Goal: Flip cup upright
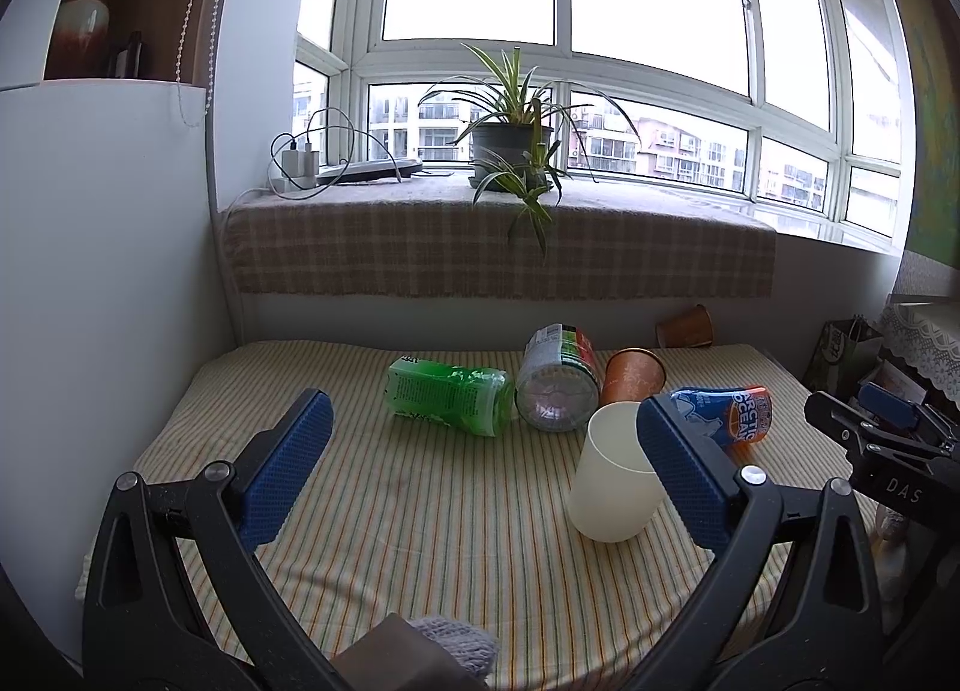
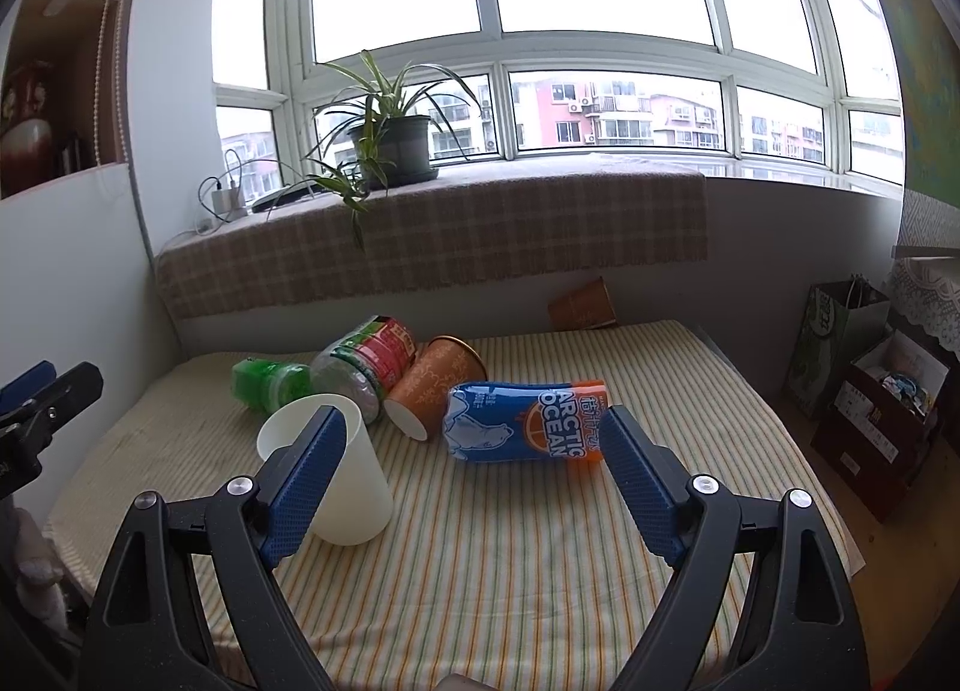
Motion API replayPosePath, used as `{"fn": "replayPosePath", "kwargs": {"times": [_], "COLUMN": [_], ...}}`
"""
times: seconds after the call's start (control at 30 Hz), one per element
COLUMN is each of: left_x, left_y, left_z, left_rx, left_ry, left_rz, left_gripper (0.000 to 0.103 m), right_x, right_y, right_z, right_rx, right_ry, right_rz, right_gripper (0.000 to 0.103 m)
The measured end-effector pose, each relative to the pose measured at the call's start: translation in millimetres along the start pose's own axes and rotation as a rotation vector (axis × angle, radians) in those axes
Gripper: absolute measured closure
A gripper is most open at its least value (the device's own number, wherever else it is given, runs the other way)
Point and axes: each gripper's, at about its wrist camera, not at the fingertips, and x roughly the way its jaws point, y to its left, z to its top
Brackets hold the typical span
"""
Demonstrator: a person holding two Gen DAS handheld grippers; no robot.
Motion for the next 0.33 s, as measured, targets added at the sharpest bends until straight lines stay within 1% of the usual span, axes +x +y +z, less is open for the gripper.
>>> {"fn": "replayPosePath", "kwargs": {"times": [0.33], "left_x": [-1.2], "left_y": [-1.0], "left_z": [-4.7], "left_rx": [0.0], "left_ry": [-0.013], "left_rz": [0.018], "left_gripper": [0.0], "right_x": [2.4], "right_y": [2.3], "right_z": [-0.3], "right_rx": [-0.007], "right_ry": [0.009], "right_rz": [0.005], "right_gripper": [0.017]}}
